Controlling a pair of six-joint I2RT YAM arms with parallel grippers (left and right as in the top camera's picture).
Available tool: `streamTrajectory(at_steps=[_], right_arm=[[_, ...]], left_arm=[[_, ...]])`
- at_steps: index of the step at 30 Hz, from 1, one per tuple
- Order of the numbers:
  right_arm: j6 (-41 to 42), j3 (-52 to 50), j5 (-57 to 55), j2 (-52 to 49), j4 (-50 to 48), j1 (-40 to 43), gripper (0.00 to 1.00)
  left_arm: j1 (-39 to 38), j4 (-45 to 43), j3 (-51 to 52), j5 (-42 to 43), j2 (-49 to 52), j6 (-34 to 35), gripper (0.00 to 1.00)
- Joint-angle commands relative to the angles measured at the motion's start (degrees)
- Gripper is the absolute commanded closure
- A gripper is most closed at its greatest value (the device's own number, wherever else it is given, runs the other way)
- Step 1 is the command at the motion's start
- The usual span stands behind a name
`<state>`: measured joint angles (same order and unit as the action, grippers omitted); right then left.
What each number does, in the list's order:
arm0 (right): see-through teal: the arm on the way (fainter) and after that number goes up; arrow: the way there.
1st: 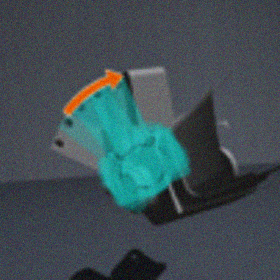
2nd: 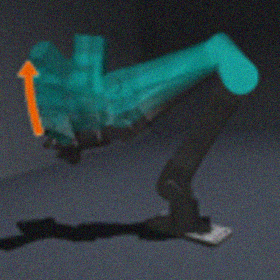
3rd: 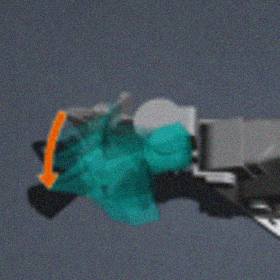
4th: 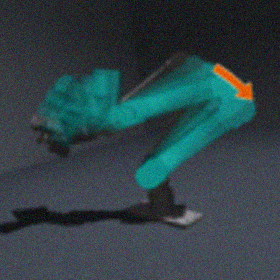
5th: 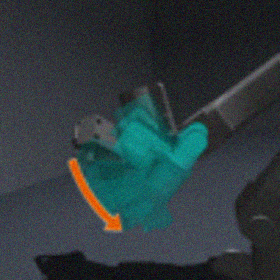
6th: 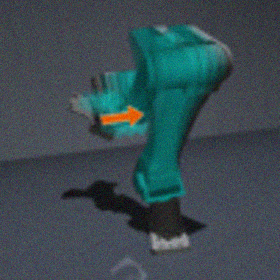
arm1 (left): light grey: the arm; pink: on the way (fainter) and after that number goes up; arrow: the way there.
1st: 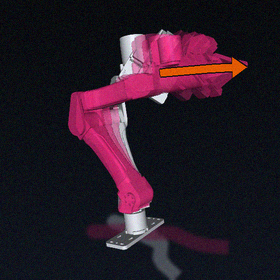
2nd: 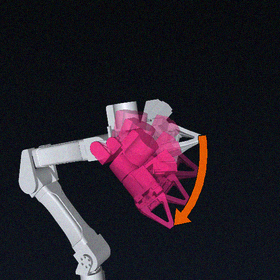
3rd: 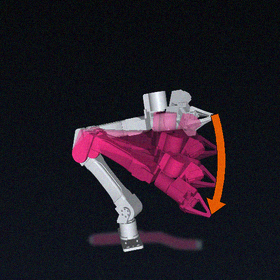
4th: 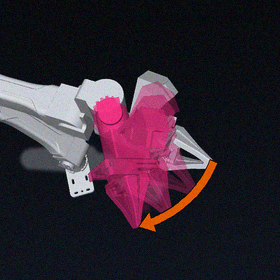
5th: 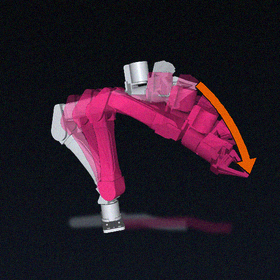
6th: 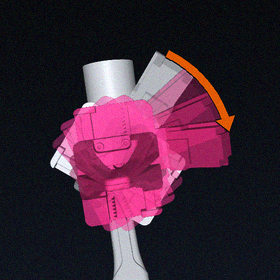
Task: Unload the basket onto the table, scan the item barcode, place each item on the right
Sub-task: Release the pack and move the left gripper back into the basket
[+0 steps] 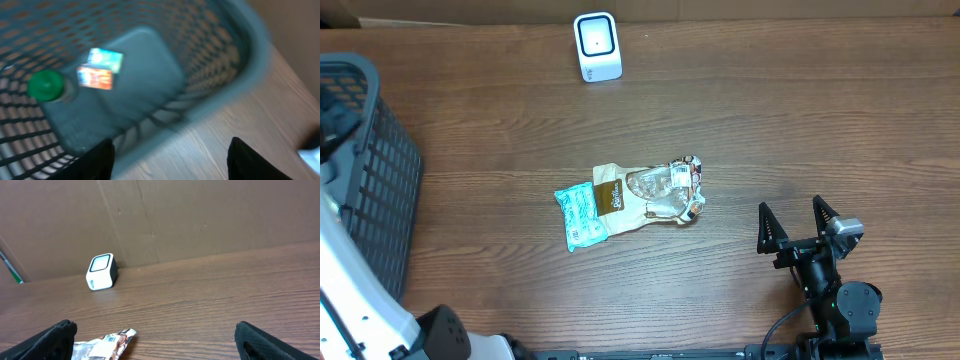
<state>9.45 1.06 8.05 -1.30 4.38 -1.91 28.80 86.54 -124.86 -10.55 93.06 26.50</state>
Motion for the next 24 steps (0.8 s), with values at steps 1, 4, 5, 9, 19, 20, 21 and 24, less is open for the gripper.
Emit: streamTrajectory(at_steps=[1, 4, 5, 9, 19, 20, 21, 24], right_arm=[[0.59, -0.57, -0.48, 0.04, -0.20, -0.04, 0.00], [0.61, -0.57, -0.48, 0.04, -0.20, -0.04, 0.00], [0.61, -0.57, -0.48, 0.04, -0.20, -0.04, 0.00], [0.61, -0.57, -0.48, 0.04, -0.20, -0.04, 0.00], [0.59, -0.57, -0.48, 0.04, -0.20, -0.04, 0.00], [0.61, -0.57, -0.50, 0.04, -0.20, -0.04, 0.00], [0.61, -0.57, -0.48, 0.04, -0.20, -0.04, 0.00], [0.61, -0.57, -0.48, 0.04, -0.20, -0.04, 0.00]], left_arm=[[7.02, -0.26, 0.33, 1.57, 1.49, 2.27, 0.32], [10.84, -0.31, 0.35, 1.53, 3.91, 0.17, 0.22], [11.23, -0.31, 0.35, 1.25, 4.70, -1.05, 0.23], [11.82, -0.20, 0.39, -2.32, 9.25, -3.48, 0.32], [11.93, -2.05, 1.16, -5.11, 17.42, -9.01, 0.36], [12.20, -2.69, 1.77, -5.07, 17.55, -9.90, 0.36], [12.44, -3.34, 2.58, -4.96, 17.57, -10.49, 0.35], [13.05, -5.07, 5.22, -4.83, 17.62, -11.87, 0.35]])
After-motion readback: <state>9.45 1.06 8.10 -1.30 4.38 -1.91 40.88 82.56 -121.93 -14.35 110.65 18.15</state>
